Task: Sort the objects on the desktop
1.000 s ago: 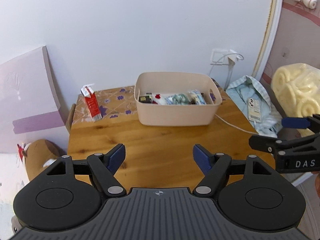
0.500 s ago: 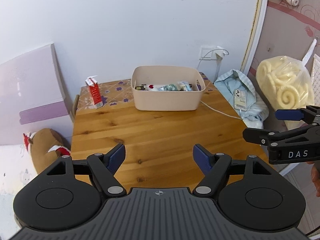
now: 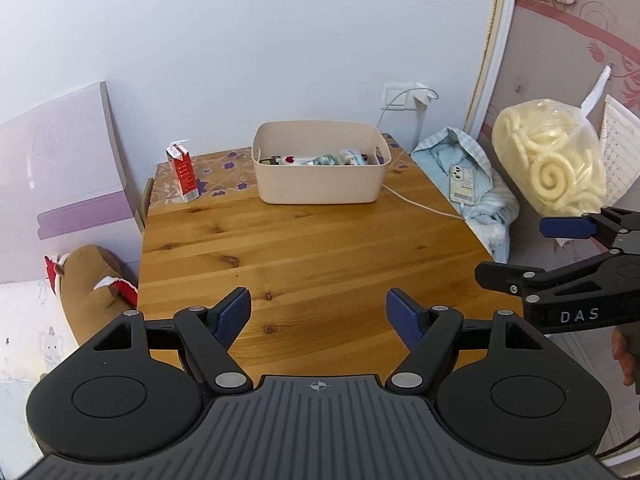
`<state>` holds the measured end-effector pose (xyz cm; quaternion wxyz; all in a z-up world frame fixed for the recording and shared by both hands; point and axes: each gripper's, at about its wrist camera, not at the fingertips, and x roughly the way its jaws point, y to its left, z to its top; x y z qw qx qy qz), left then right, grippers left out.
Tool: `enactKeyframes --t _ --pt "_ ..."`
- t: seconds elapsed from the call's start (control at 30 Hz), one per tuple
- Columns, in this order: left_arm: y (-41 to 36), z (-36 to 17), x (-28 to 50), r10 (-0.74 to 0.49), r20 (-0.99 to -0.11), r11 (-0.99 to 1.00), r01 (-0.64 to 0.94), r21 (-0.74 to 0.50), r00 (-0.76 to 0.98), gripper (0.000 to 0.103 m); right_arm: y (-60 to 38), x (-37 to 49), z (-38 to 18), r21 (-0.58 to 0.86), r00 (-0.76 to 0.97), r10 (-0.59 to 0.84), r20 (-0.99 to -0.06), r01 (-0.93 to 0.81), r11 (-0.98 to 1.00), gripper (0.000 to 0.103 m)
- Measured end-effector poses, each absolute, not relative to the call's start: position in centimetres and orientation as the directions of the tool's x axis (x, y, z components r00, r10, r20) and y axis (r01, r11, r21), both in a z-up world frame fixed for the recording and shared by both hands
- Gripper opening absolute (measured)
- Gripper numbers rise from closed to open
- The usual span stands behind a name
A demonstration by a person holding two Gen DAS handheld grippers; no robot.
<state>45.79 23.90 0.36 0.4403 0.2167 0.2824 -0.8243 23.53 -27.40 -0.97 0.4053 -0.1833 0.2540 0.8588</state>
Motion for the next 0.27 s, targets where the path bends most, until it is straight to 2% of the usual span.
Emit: enactKeyframes --t 0.27 --pt "24.43 0.84 45.69 -0.604 -0.593 -0.464 0.84 -0.282 -0.533 0.076 -27.09 23.73 -0.74 0.298 -0.603 0.602 -0.524 -0.792 -0.533 0.103"
